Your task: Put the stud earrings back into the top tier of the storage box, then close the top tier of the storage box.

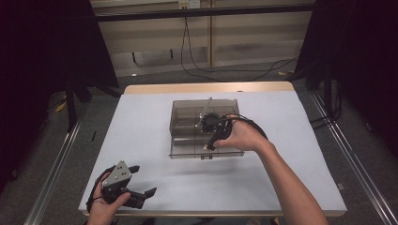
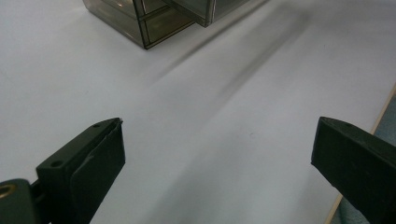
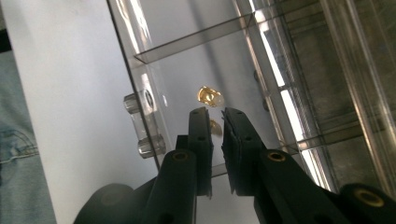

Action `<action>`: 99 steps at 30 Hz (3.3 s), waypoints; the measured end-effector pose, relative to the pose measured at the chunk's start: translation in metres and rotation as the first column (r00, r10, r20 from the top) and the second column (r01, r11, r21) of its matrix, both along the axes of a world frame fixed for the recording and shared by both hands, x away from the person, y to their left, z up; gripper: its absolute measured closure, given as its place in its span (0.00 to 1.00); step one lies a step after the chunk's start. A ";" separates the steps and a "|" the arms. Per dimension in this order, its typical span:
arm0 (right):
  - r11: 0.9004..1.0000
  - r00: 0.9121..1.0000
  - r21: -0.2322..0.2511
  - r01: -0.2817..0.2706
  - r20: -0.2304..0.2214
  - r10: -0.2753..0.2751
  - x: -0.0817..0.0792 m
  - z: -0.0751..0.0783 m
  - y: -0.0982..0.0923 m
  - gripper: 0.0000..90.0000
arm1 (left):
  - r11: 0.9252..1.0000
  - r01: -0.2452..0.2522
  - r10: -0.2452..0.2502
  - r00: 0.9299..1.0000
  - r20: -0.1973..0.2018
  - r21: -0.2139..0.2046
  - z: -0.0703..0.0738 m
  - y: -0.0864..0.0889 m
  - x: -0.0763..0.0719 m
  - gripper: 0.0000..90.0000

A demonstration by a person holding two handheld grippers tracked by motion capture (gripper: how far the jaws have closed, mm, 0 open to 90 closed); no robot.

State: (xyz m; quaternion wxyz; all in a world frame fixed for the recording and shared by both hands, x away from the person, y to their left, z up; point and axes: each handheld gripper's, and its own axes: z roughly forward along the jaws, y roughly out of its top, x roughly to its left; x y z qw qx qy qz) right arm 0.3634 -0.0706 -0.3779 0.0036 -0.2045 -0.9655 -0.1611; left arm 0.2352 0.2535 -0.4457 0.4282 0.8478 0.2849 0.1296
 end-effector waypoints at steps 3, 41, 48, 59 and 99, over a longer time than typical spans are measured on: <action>1.000 1.000 0.022 -0.001 0.010 0.001 0.000 0.004 -0.004 0.90 | 1.000 0.000 0.000 1.000 0.001 -0.002 0.000 0.000 0.000 0.03; 0.881 0.945 0.424 0.210 0.142 -0.294 -0.041 0.006 -0.091 0.71 | 1.000 -0.015 0.015 1.000 -0.007 -0.004 -0.001 0.004 0.002 0.03; 0.845 0.922 0.471 0.254 0.145 -0.358 -0.054 0.001 -0.108 0.61 | 0.999 -0.030 0.030 0.999 -0.020 -0.022 -0.002 0.002 0.003 0.04; 0.792 0.879 0.520 0.320 0.149 -0.453 -0.077 -0.007 -0.132 0.51 | 1.000 -0.011 0.011 1.000 0.000 -0.019 0.000 -0.004 0.001 0.04; 0.726 0.813 0.516 0.456 0.090 -0.575 -0.149 -0.046 -0.173 0.47 | 0.993 0.104 -0.104 0.995 0.008 -0.060 0.013 -0.073 0.013 0.11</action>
